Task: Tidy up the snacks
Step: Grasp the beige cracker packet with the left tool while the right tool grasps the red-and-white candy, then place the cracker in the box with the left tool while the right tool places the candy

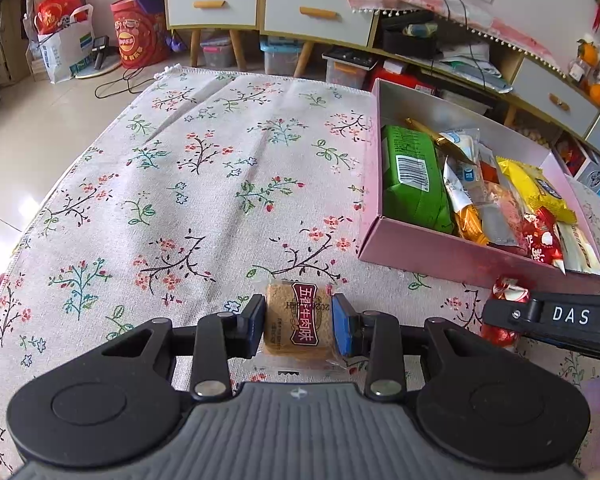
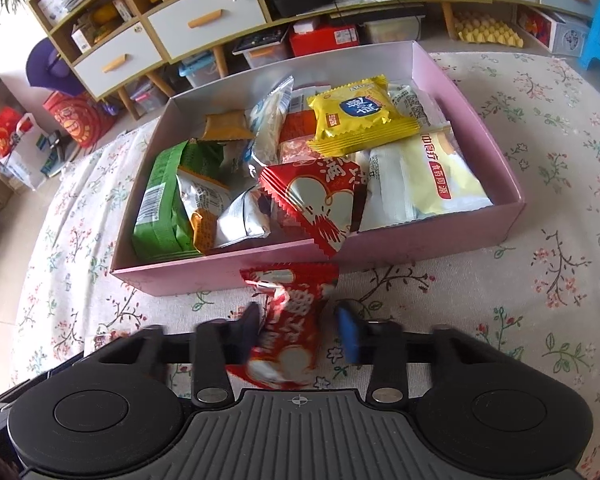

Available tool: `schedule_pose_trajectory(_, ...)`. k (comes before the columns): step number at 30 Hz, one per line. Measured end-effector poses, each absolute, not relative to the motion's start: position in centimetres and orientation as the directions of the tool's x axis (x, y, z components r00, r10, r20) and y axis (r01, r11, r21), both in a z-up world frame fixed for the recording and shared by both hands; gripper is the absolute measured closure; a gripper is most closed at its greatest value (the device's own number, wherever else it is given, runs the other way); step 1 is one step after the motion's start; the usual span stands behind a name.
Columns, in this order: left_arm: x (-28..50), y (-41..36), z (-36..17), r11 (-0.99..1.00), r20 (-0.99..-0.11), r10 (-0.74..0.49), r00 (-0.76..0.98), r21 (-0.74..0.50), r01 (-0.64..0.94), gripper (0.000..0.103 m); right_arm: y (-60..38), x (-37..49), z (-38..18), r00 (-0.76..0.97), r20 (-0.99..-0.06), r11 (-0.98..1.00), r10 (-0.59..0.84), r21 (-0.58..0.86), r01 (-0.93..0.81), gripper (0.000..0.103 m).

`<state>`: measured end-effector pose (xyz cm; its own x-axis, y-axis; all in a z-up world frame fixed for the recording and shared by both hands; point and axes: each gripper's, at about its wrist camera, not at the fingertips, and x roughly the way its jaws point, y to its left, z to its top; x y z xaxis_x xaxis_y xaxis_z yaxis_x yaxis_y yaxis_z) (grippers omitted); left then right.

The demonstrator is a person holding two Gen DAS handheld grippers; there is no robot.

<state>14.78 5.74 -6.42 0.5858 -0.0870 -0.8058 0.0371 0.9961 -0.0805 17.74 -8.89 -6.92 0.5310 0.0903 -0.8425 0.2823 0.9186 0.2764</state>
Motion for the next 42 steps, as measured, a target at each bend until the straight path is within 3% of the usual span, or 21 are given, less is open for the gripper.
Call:
schedule_pose_trajectory(26, 14.0, 4.5, -4.9, 0.990, -0.792, -0.138, 0.595, -0.102, 0.093, 0.071, -14.2, 15.1, -4.1, 0.530, -0.837, 0.888, 0.138, 0.342, 0.309, 0.078)
schedule_pose_trajectory(42, 13.5, 2.6, -2.9, 0.978, -0.735, -0.208, 0.645, -0.145, 0.150, 0.071, -21.2, 12.9, -1.9, 0.609, -0.787, 0.845, 0.100, 0.390, 0.365, 0.078)
